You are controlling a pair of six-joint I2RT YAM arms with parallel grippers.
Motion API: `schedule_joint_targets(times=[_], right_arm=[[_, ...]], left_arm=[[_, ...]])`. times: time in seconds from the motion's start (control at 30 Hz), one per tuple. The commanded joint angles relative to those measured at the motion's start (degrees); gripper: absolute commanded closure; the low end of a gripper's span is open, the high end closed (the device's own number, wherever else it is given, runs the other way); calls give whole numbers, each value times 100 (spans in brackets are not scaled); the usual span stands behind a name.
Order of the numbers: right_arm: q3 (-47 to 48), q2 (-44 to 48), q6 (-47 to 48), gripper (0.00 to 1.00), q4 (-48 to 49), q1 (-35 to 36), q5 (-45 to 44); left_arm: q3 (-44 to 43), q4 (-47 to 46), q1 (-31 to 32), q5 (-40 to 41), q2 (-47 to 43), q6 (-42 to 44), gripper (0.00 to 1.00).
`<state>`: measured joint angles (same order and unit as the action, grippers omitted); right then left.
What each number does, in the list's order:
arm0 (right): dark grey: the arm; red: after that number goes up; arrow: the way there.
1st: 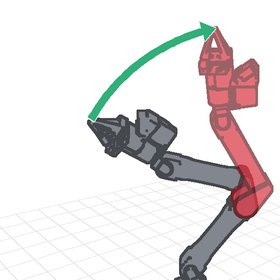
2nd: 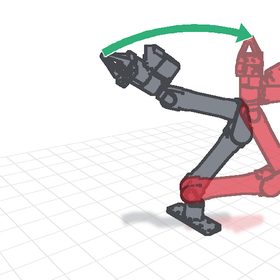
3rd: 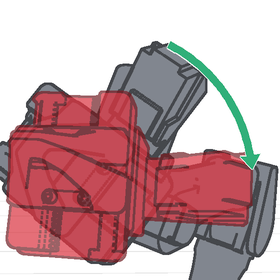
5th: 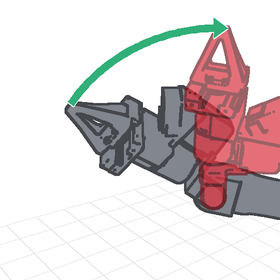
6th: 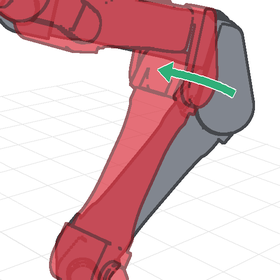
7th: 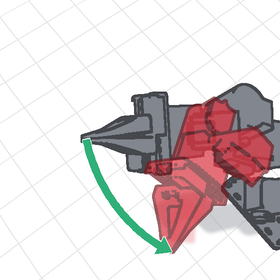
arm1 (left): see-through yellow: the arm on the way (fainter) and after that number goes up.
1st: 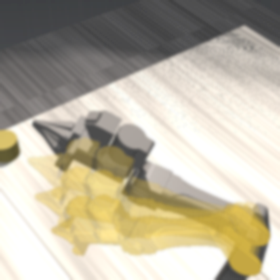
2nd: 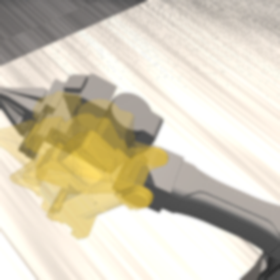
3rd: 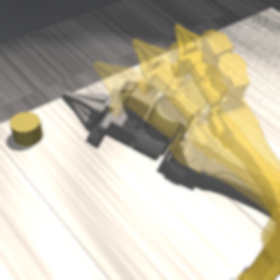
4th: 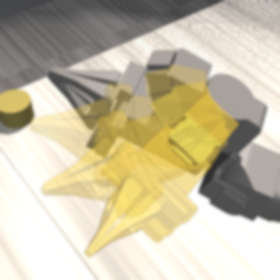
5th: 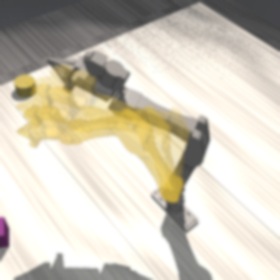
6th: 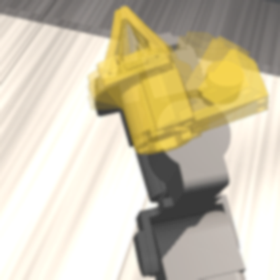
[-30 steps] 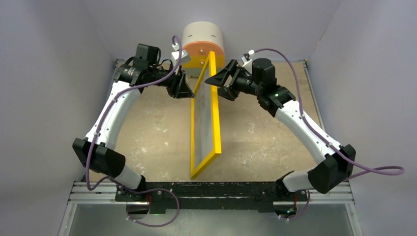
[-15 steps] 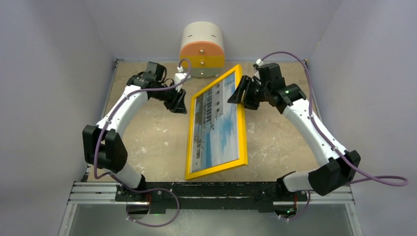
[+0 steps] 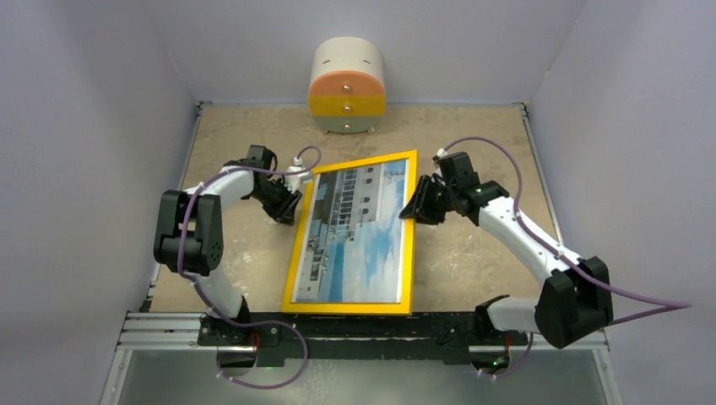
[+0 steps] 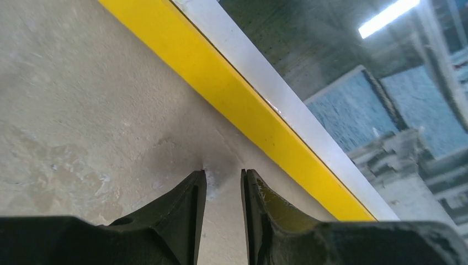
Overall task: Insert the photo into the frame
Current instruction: Turn over the photo frame at the center of the board.
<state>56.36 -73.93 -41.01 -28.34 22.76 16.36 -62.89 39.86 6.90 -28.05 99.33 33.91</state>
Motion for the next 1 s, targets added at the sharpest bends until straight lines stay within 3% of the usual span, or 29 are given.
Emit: schedule_joint_targets(times=[0.0,0.17,0.67,0.97], right_arm=[[-473,-38,-670,66,1513,-9,640],[-913,-312,-1213,67,2400,-18,715],[-263,-2268,-506,57,2328,-489,194],[67,-2812,-471,48,2331,-536,-6]], left_arm=[[324,-770,31,452,143,331,66],[426,-863,31,523,250,371,66],[482,-720,99,107,111,243,65],[168,-938,128,93,346,-48,65]])
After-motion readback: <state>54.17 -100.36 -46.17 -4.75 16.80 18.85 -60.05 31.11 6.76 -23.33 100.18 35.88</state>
